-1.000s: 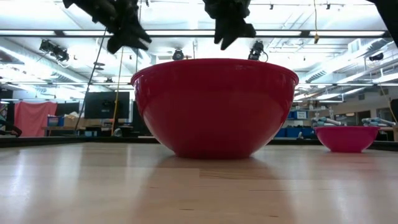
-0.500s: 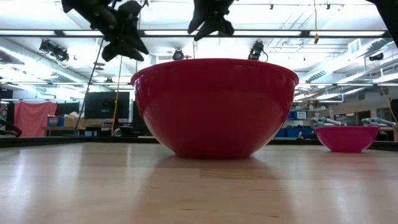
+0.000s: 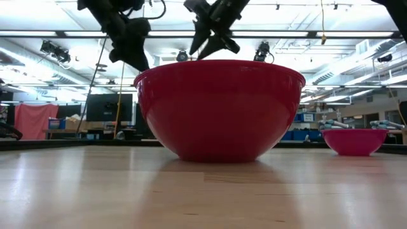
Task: Nest bowls inside each other
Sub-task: Stack the blue bowl on top of the green bowl
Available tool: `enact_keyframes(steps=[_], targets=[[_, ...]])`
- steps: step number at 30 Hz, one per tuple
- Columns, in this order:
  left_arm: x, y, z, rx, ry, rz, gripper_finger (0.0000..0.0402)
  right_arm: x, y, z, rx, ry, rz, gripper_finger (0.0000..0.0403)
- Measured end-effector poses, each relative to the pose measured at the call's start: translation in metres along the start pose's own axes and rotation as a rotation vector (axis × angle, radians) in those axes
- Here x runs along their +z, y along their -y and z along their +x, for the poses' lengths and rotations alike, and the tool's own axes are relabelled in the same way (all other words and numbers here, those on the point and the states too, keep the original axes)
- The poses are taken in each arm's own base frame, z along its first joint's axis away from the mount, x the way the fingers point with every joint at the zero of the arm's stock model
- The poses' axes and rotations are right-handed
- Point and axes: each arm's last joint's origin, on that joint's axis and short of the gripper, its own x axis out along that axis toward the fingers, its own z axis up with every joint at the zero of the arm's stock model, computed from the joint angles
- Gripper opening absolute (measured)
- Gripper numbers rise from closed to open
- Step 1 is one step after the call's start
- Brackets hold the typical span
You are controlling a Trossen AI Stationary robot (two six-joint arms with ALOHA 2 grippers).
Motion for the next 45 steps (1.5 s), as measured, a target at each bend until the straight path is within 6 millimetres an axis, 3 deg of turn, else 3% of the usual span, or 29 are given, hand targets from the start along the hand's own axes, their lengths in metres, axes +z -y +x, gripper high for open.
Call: enact_keyframes(steps=[8,14,22,27,35,41,45], targets=[[0.013,0.003,0.007,-0.038,0.105,0.041,0.0117,-0.014,0.030,-0.002,-0.188,-0.208,0.123,0.0135],[0.012,0.001,0.019,-0.178,0.055,0.077,0.0117,-0.027,0.046,-0.009,-0.374,-0.330,0.228,0.0135],[0.011,-0.003,0.034,-0.376,-0.004,0.065,0.0117,-0.038,0.057,-0.018,-0.466,-0.493,0.168,0.0135],[0.008,-0.012,0.020,-0.341,-0.005,0.015,0.0117,-0.037,0.095,-0.004,-0.490,-0.540,0.213,0.0135],[-0.001,-0.025,-0.008,-0.049,-0.003,-0.037,0.0117,-0.048,0.142,0.041,-0.292,-0.501,0.340,0.0135],[-0.006,-0.026,-0.001,-0.008,-0.073,-0.181,0.0117,-0.056,0.163,0.052,-0.360,-0.465,0.449,0.0135],[-0.002,-0.026,0.010,-0.007,-0.078,-0.224,0.0117,-0.047,0.168,0.062,-0.325,-0.306,0.481,0.0135]])
